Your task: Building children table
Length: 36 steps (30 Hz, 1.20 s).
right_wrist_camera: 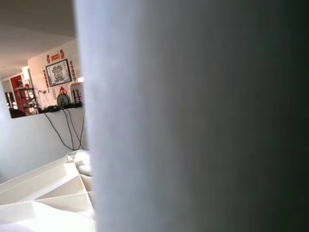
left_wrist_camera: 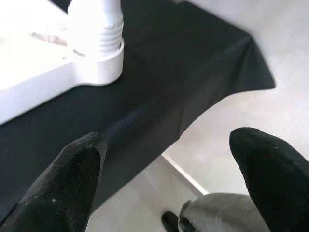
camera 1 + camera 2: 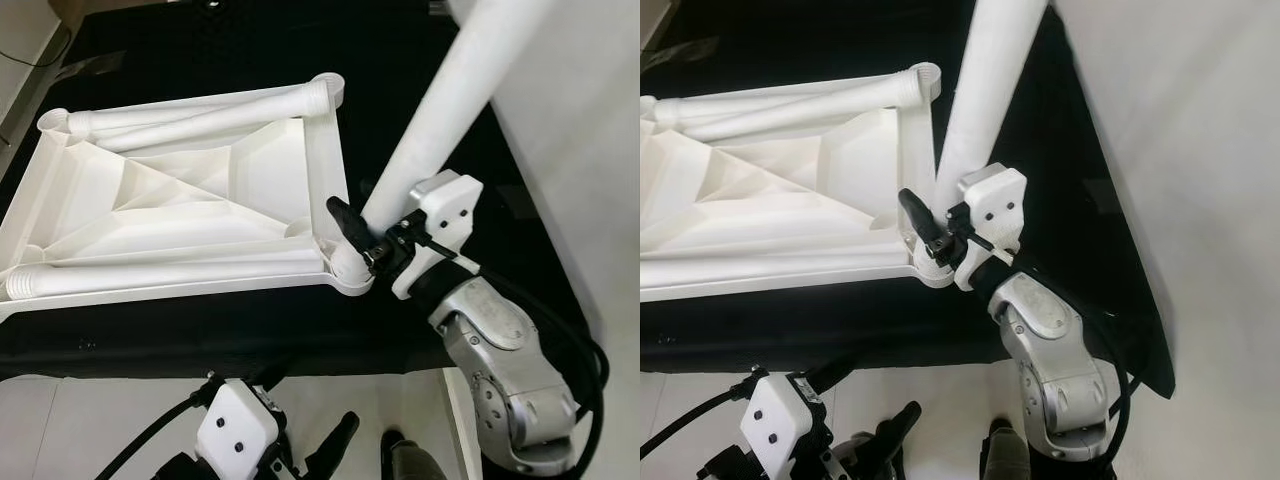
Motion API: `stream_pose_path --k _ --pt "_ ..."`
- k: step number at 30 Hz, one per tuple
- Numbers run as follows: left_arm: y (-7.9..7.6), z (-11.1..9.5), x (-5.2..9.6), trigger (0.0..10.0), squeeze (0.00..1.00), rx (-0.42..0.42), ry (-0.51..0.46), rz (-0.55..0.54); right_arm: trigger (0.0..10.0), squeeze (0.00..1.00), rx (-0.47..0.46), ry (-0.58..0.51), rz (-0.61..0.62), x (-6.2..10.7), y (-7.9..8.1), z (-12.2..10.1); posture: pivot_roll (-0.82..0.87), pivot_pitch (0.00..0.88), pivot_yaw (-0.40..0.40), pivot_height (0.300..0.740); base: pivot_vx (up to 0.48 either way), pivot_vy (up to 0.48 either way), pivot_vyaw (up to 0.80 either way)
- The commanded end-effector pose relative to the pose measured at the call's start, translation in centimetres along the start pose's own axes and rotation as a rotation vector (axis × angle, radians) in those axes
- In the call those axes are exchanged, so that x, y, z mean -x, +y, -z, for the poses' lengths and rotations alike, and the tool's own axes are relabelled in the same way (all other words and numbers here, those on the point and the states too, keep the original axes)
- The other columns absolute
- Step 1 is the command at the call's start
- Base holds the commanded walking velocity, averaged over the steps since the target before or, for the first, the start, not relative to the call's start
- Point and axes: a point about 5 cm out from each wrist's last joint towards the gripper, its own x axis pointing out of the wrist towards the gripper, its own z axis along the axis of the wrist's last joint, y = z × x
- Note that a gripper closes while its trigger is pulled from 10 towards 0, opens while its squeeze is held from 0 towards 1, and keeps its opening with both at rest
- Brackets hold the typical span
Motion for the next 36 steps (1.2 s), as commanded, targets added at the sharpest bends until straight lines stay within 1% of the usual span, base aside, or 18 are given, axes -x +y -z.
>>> stream_pose_path --k 1,3,5,7,10,11,12,14,15,16,18,21,23,24,26,28,32,36 --pt "0.0 0.2 0.1 10.0 0.00 0.005 0.007 -0.005 10.0 0.00 -0.034 0.226 0.101 0.4 -1.1 3.9 0.06 0.343 0.082 0.740 0.000 0.000 0.00" --pt "0.1 0.3 0.1 10.0 0.00 0.002 0.006 -0.007 10.0 0.00 -0.025 0.207 0.070 0.1 -0.7 3.5 0.06 0.336 0.080 0.740 0.000 0.000 0.00" --pt "0.3 0.3 -0.1 10.0 0.00 -0.002 0.003 -0.009 10.0 0.00 0.022 0.097 -0.122 -1.1 0.4 1.6 0.05 0.329 0.077 0.740 0.000 0.000 0.00" --pt "0.4 0.4 -0.2 10.0 0.00 -0.004 0.000 -0.008 10.0 0.00 0.074 0.034 -0.258 -1.6 0.9 0.3 0.05 0.328 0.075 0.740 0.000 0.000 0.00" --pt "0.4 0.4 -0.2 10.0 0.00 -0.005 -0.001 -0.008 10.0 0.00 0.083 0.025 -0.323 -1.7 1.1 0.1 0.05 0.329 0.074 0.740 0.000 0.000 0.00" --pt "0.4 0.4 -0.3 10.0 0.00 -0.004 -0.003 -0.007 10.0 0.00 0.123 0.025 -0.377 -1.8 1.0 -0.1 0.05 0.329 0.070 0.740 0.000 0.000 0.00" --pt "0.4 0.4 -0.3 10.0 0.00 -0.004 -0.003 -0.007 10.0 0.00 0.123 0.025 -0.377 -1.8 1.0 -0.1 0.05 0.329 0.070 0.740 0.000 0.000 0.00" --pt "0.3 0.3 -0.3 10.0 0.00 -0.004 -0.007 -0.007 10.0 0.00 0.133 0.043 -0.482 -1.9 1.3 0.0 0.05 0.334 0.065 0.740 0.000 0.000 0.00" --pt "0.3 0.3 -0.3 10.0 0.00 -0.004 -0.007 -0.007 10.0 0.00 0.133 0.043 -0.482 -1.9 1.3 0.0 0.05 0.334 0.065 0.740 0.000 0.000 0.00" --pt "0.2 0.3 -0.4 10.0 0.00 -0.003 -0.011 -0.007 10.0 0.00 0.088 0.061 -0.533 -2.1 1.6 0.2 0.05 0.335 0.062 0.740 0.000 0.000 0.00" --pt "0.2 0.3 -0.4 10.0 0.00 -0.003 -0.012 -0.007 10.0 0.00 0.074 0.065 -0.543 -2.2 1.6 0.2 0.05 0.335 0.062 0.740 0.000 0.000 0.00" --pt "0.1 0.2 -0.4 10.0 0.00 -0.001 -0.015 -0.008 10.0 0.00 0.044 0.076 -0.637 -2.1 1.9 0.6 0.06 0.344 0.059 0.740 0.000 0.000 0.00" --pt "0.1 0.2 -0.4 10.0 0.00 -0.001 -0.015 -0.008 10.0 0.00 0.044 0.076 -0.637 -2.1 1.9 0.6 0.06 0.344 0.059 0.740 0.000 0.000 0.00" --pt "0.0 0.1 -0.4 10.0 0.00 0.002 -0.016 -0.007 10.0 0.00 0.066 0.089 -0.721 -1.8 2.2 0.9 0.06 0.348 0.057 0.740 0.000 0.000 0.00" --pt "0.0 0.1 -0.4 10.0 0.00 0.002 -0.016 -0.007 10.0 0.00 0.066 0.089 -0.721 -1.8 2.2 0.9 0.06 0.348 0.057 0.740 0.000 0.000 0.00" --pt "-0.1 0.1 -0.4 10.0 0.00 0.005 -0.017 -0.005 10.0 0.00 0.080 0.094 -0.789 -1.8 2.2 1.1 0.06 0.346 0.054 0.740 0.000 0.000 0.00" --pt "-0.2 0.2 -0.4 10.0 0.00 0.008 -0.017 -0.004 10.0 0.00 0.086 0.100 -0.795 -2.2 2.0 1.3 0.06 0.344 0.049 0.740 0.000 0.000 0.00" --pt "-0.4 0.1 -0.3 10.0 0.00 0.010 -0.016 -0.005 10.0 0.00 0.101 0.118 -0.795 -2.2 2.5 1.7 0.06 0.348 0.049 0.740 0.000 0.000 0.00"
